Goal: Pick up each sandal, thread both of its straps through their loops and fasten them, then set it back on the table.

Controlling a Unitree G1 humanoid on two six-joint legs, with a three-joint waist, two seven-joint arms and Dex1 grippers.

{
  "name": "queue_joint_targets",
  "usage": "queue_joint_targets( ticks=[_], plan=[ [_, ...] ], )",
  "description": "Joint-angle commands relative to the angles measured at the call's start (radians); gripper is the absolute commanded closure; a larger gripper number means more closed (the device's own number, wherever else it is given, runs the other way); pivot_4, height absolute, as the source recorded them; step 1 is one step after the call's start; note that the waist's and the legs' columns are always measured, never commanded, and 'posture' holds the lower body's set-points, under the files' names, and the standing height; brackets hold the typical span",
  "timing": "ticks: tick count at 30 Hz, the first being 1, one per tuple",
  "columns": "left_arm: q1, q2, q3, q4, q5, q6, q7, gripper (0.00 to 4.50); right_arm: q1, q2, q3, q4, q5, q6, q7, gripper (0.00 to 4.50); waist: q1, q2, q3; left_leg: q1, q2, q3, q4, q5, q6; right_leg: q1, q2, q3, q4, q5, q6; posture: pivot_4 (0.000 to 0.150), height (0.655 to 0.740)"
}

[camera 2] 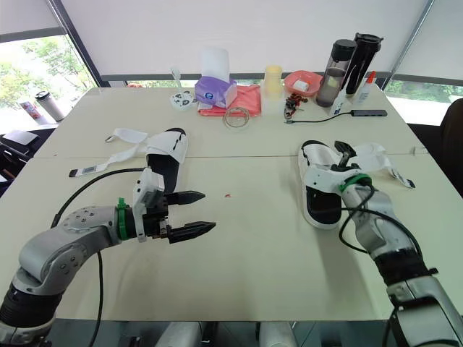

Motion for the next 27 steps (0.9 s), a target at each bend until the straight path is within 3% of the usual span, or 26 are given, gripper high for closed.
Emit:
queue_joint_targets(
  ticks=[1, 7, 9, 16, 20, 27],
  plan=[
    [0.018, 0.003, 0.015, -0.027, 0.0, -0.01, 0.01, 0.0, -0.044, 0.004, 0.022, 0.043, -0.015, -0.063, -0.038, 0.81, 0.001, 0.0, 0.0, 0.0, 0.0, 0.0, 0.0, 0.0, 0.0, 0.0, 0.0, 0.0, 0.0, 0.0, 0.0, 0.15, 0.74],
    [0.025, -0.007, 0.019, -0.028, -0.002, -0.014, 0.026, 0.0, -0.077, 0.008, 0.056, 0.112, -0.028, -0.093, -0.046, 3.85, 0.003, 0.0, 0.0, 0.0, 0.0, 0.0, 0.0, 0.002, -0.003, 0.0, 0.0, 0.0, 0.0, 0.0, 0.0, 0.15, 0.74],
    [0.025, -0.009, 0.02, -0.027, -0.003, -0.014, 0.029, 0.0, -0.08, 0.008, 0.057, 0.121, -0.03, -0.094, -0.049, 4.48, 0.003, 0.0, 0.0, 0.0, 0.0, 0.0, 0.0, 0.002, -0.003, 0.0, 0.0, 0.0, 0.0, 0.0, 0.0, 0.15, 0.74],
    [0.011, -0.01, 0.019, -0.004, 0.005, -0.023, 0.025, 0.0, -0.09, -0.035, 0.048, 0.121, -0.048, -0.154, -0.105, 4.48, 0.004, 0.0, 0.0, 0.001, 0.0, 0.0, 0.0, 0.002, -0.002, 0.001, 0.0, 0.0, 0.001, 0.0, 0.0, 0.15, 0.74],
    [-0.006, -0.046, 0.091, 0.044, -0.087, 0.016, 0.042, 0.0, -0.104, -0.085, 0.048, 0.07, 0.0, -0.417, -0.166, 4.48, 0.004, 0.0, 0.0, 0.001, -0.001, 0.0, 0.0, 0.002, -0.002, 0.001, 0.0, 0.0, 0.001, 0.0, 0.0, 0.15, 0.74],
    [-0.007, 0.055, 0.09, 0.104, -0.08, 0.011, -0.09, 0.0, -0.124, -0.153, 0.118, 0.008, 0.052, -0.887, -0.109, 4.48, -0.009, 0.001, 0.001, 0.001, 0.0, 0.001, -0.001, 0.003, -0.004, -0.001, 0.0, 0.0, 0.003, 0.0, 0.0, 0.15, 0.74]
  ],
)
